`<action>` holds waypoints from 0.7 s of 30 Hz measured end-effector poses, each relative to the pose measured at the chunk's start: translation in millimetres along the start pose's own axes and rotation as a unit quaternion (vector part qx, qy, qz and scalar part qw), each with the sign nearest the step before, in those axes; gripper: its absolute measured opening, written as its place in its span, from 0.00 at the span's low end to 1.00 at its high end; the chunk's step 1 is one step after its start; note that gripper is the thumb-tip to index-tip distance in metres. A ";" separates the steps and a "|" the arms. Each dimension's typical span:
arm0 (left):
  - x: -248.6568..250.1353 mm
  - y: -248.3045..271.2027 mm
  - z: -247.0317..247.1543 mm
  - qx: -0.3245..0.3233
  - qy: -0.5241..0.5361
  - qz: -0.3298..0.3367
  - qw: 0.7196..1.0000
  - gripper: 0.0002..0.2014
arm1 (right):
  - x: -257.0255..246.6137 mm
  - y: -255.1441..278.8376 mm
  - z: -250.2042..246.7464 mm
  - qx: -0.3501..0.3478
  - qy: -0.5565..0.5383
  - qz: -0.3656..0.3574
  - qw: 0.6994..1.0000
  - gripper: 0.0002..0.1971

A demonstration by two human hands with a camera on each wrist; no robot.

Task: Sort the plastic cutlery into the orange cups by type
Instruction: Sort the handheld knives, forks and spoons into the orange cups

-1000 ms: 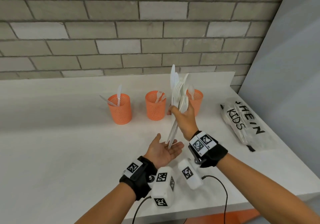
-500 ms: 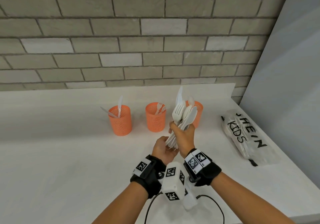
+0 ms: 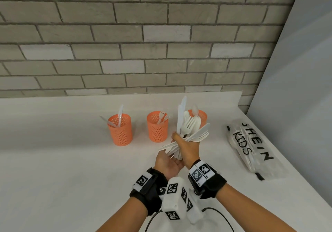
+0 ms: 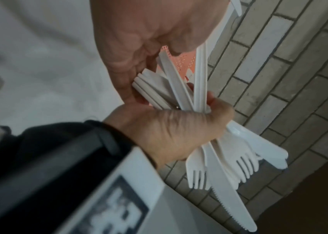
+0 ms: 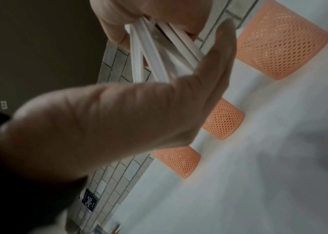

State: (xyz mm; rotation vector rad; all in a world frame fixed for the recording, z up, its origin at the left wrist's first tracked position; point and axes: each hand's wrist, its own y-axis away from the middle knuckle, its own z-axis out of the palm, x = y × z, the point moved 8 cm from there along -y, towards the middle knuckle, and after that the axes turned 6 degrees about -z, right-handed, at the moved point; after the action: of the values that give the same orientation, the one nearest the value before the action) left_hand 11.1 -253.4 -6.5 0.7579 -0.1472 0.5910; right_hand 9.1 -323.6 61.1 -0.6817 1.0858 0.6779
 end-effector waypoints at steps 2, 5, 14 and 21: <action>0.2 -1.3 -4.7 0.007 0.038 0.004 0.999 0.23 | 3.3 -3.4 -3.3 0.003 0.010 0.004 1.000 0.10; 0.7 -5.3 -9.7 0.010 0.060 0.002 0.998 0.33 | 6.6 -7.2 -4.8 -0.004 0.018 -0.002 1.000 0.05; -1.5 -16.5 -5.5 0.058 -0.144 0.063 0.986 0.10 | 6.7 -13.1 -6.0 -0.025 0.044 -0.010 0.999 0.16; -10.8 -6.5 12.3 -0.008 -0.082 0.003 0.997 0.19 | 26.4 -7.0 -8.9 -0.019 0.038 0.023 0.999 0.12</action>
State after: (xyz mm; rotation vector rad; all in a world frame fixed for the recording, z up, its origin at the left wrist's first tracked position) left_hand 6.8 -270.4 -5.1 0.7905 -0.3054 0.5335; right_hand 18.0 -330.8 34.7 -0.7219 1.1639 0.7193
